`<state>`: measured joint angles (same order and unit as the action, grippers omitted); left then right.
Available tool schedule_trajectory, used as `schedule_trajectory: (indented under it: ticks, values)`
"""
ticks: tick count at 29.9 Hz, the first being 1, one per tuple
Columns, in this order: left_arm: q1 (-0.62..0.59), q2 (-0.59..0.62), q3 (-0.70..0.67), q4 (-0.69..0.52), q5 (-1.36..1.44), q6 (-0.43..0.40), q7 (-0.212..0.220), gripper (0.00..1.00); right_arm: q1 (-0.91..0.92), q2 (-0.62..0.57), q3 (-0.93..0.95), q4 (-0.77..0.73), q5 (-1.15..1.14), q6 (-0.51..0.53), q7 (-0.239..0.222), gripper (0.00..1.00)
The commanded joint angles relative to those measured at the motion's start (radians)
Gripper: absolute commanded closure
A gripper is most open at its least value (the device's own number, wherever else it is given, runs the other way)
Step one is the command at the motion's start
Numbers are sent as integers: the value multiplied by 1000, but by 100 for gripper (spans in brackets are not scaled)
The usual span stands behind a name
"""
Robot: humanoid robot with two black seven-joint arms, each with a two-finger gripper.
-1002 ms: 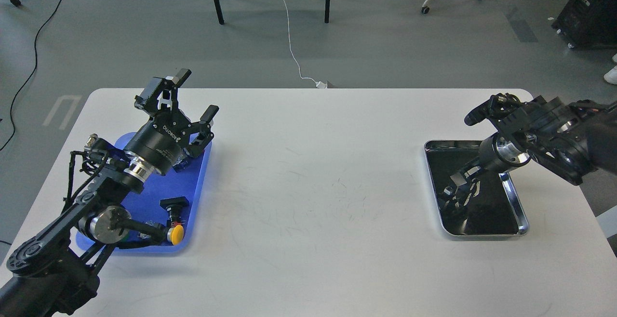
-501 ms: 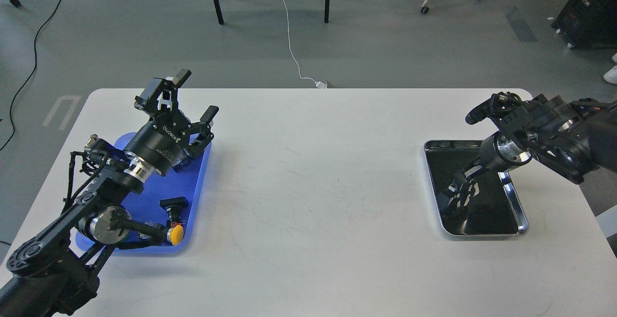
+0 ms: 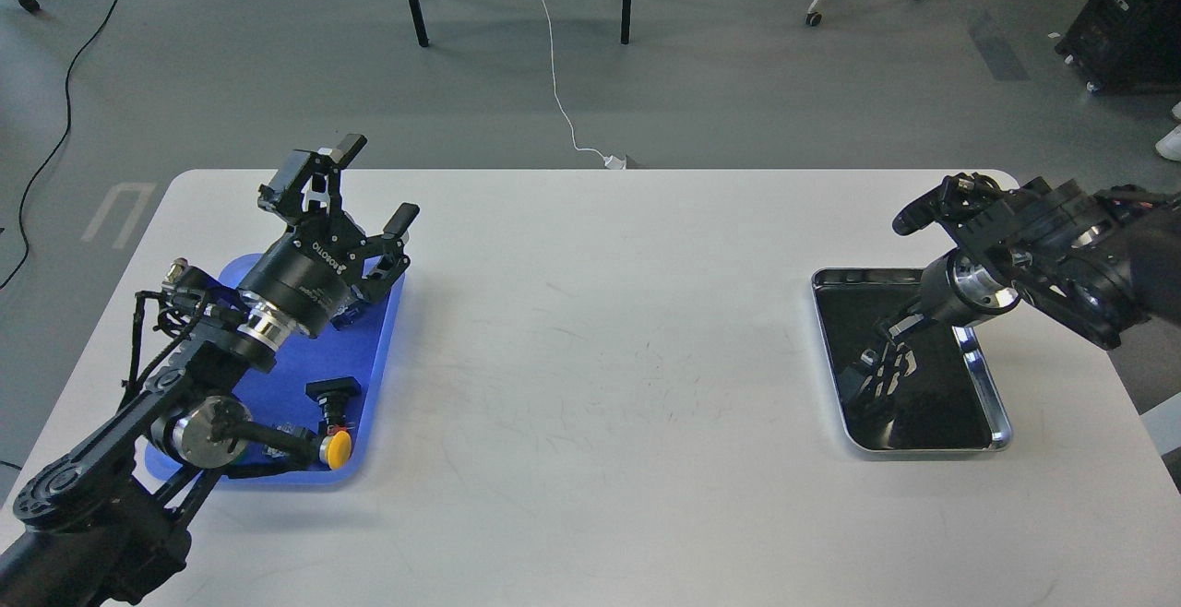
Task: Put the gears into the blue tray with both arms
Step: 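Grasp another small black part on the mat with the right gripper, then carry the black part to the table center and release it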
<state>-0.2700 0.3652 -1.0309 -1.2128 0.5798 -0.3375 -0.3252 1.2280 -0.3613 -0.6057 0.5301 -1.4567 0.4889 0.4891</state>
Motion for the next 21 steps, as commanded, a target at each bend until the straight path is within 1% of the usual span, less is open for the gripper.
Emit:
schedule_trajectory:
  ticks: [1,12,17,21]
  values:
    - [0,-2,0,1,0,0,0,2,8,-2,0,2,2,0,0,78]
    - [0,-2,0,-1,0,0,0,2,45,-33,3,36,6,0,0,79]
    - [0,-3,0,-1,0,0,0,2,140,-83,12,145,10,0,0,79]
    - [0,-3,0,1,0,0,0,2,214,-88,29,220,12,0,0,79]
